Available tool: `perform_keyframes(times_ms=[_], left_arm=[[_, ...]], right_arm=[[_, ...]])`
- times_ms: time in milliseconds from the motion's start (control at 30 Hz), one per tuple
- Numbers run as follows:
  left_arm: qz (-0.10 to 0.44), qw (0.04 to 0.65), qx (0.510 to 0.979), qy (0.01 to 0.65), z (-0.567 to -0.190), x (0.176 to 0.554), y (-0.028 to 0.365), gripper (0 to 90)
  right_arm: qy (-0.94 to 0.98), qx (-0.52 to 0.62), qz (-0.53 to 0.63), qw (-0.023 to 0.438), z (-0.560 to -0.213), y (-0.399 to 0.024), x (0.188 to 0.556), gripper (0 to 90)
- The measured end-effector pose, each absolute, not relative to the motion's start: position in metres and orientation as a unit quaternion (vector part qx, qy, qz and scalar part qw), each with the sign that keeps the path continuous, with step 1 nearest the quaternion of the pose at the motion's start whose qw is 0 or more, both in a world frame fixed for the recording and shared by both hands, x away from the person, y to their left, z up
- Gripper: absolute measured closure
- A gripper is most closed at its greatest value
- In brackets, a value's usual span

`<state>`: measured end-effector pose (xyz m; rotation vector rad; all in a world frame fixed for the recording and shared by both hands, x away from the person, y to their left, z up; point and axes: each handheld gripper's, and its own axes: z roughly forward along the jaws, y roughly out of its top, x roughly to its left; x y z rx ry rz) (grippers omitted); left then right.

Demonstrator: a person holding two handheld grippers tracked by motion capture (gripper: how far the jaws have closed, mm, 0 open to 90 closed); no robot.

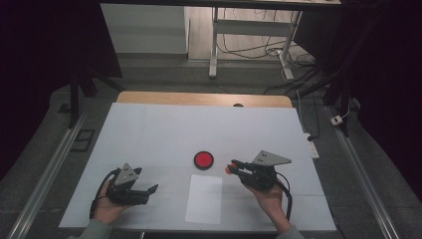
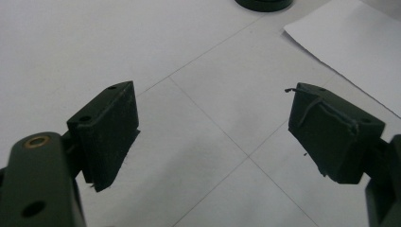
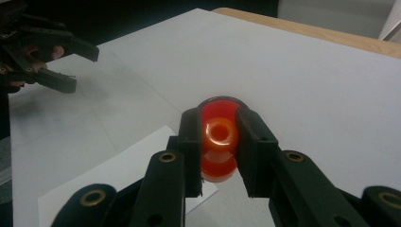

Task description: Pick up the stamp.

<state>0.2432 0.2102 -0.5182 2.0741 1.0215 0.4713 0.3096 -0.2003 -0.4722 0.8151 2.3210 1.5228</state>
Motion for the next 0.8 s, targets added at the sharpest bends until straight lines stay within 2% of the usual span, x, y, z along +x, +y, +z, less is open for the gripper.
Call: perform_keyframes(times_ms=[800], left_arm=[[0.184, 0.381, 0.813, 0.400, -0.518, 0.243, 0.209, 17.2]], right_arm=[[0.805, 0.258, 0.523, 0.107, -0.474, -0.173, 0.308, 71.9]])
